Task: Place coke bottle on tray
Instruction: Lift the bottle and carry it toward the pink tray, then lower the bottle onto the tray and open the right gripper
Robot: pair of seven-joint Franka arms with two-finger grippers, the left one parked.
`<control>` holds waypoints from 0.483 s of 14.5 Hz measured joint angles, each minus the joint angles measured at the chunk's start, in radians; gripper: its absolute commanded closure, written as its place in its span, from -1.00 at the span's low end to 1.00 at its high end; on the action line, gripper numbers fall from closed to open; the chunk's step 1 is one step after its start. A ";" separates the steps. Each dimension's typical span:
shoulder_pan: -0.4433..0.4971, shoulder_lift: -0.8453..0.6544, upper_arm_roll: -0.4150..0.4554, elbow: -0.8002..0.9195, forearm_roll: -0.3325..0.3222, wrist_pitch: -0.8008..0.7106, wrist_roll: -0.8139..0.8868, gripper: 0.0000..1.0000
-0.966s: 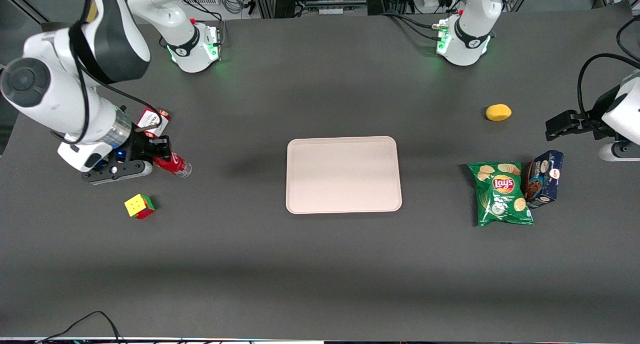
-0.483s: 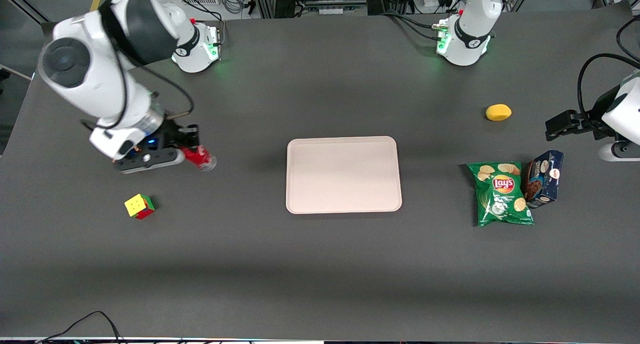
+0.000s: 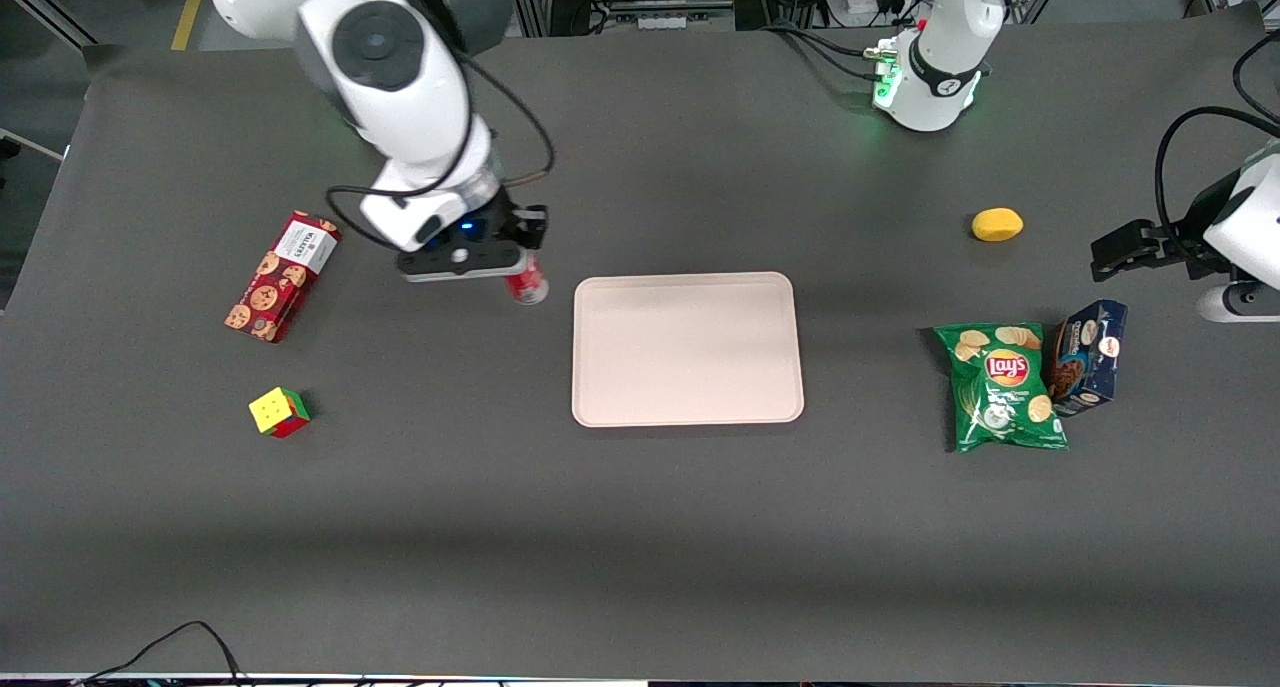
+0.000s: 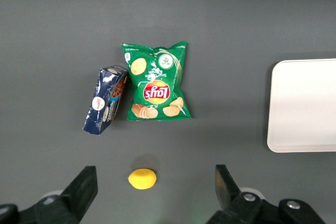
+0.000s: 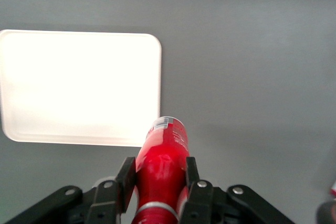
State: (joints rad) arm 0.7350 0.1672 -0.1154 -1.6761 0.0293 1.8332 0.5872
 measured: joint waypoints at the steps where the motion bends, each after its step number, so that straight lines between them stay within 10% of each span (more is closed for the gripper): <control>1: 0.033 0.026 -0.013 0.013 0.013 0.021 0.028 1.00; 7: 0.056 0.253 -0.035 0.108 0.051 0.132 0.047 1.00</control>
State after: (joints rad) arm 0.7909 0.4204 -0.1500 -1.5685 0.0804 1.9648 0.6342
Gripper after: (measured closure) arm 0.568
